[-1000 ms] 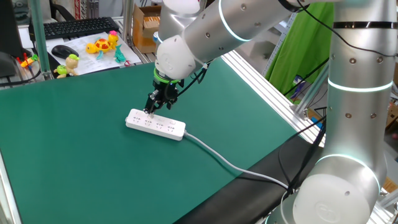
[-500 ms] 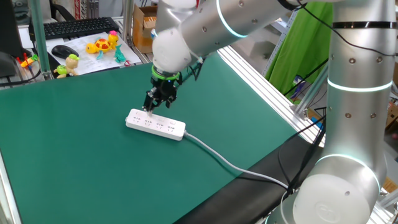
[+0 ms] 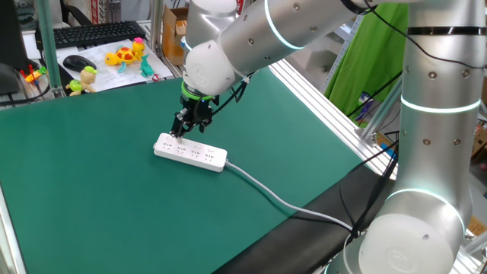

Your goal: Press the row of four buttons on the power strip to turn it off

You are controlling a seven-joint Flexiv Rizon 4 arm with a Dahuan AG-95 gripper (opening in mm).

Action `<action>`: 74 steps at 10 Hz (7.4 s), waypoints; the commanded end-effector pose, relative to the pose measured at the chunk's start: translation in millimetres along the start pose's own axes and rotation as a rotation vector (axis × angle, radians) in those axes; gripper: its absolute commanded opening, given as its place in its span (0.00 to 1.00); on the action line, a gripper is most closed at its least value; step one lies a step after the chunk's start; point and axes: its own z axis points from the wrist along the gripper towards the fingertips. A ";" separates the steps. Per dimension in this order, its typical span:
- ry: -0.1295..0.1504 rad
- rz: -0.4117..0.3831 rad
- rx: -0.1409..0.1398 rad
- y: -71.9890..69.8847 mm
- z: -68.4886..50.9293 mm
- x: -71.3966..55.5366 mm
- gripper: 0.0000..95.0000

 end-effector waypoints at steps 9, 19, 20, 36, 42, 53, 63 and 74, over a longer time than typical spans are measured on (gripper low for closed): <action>0.006 0.010 -0.001 8.0 0.8 -19.2 0.80; -0.006 -0.005 -0.012 -2.8 20.1 -28.2 0.80; -0.002 -0.005 -0.011 -2.9 19.3 -27.8 0.80; 0.019 0.039 -0.009 7.3 5.7 -20.6 0.80; -0.003 0.040 -0.015 9.8 20.4 -23.6 0.80; 0.040 0.055 -0.020 4.0 -6.2 -17.3 0.80; 0.021 -0.027 -0.007 9.4 7.9 -28.7 0.80; 0.023 -0.039 -0.009 10.8 18.4 -33.0 0.80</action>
